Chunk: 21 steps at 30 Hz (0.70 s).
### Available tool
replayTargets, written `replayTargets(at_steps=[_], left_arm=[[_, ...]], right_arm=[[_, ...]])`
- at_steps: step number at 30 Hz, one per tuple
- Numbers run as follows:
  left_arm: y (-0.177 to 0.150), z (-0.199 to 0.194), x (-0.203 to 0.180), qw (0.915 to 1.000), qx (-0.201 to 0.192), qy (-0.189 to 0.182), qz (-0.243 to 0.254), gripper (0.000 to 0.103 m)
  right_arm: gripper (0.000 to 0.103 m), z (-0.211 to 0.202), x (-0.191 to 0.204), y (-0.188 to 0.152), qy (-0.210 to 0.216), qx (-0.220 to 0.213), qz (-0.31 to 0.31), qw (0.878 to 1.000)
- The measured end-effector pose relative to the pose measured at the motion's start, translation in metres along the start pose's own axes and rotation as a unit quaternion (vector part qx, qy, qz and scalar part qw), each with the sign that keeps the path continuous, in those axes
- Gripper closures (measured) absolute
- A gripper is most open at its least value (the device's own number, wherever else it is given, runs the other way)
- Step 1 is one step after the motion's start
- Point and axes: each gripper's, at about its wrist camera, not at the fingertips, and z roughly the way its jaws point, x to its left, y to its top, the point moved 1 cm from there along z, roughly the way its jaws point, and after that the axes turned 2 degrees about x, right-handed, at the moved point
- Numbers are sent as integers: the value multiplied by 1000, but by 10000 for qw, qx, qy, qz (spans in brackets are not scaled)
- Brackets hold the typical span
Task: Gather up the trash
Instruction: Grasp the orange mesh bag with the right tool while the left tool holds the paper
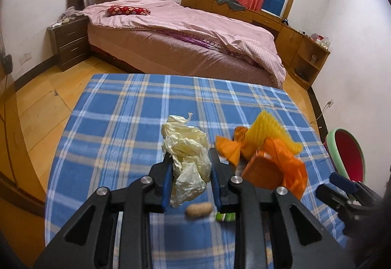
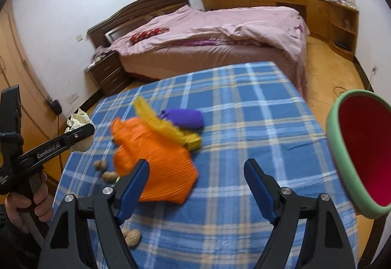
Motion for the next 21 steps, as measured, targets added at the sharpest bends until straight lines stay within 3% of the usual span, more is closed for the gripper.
replayTargets(at_steps=[7, 15, 17, 21], left_arm=[[-22, -9, 12, 9999, 35, 35, -144, 76], [-37, -8, 19, 9995, 136, 52, -263, 76], [-39, -8, 20, 9995, 152, 54, -275, 76], [-42, -11, 21, 9995, 83, 31, -288, 76]], right_arm=[[21, 20, 28, -13, 21, 328, -463, 9984], [21, 36, 38, -16, -91, 421, -634, 9971], [30, 39, 35, -17, -54, 456, -546, 9975], [59, 44, 32, -18, -1, 611, -446, 9971]])
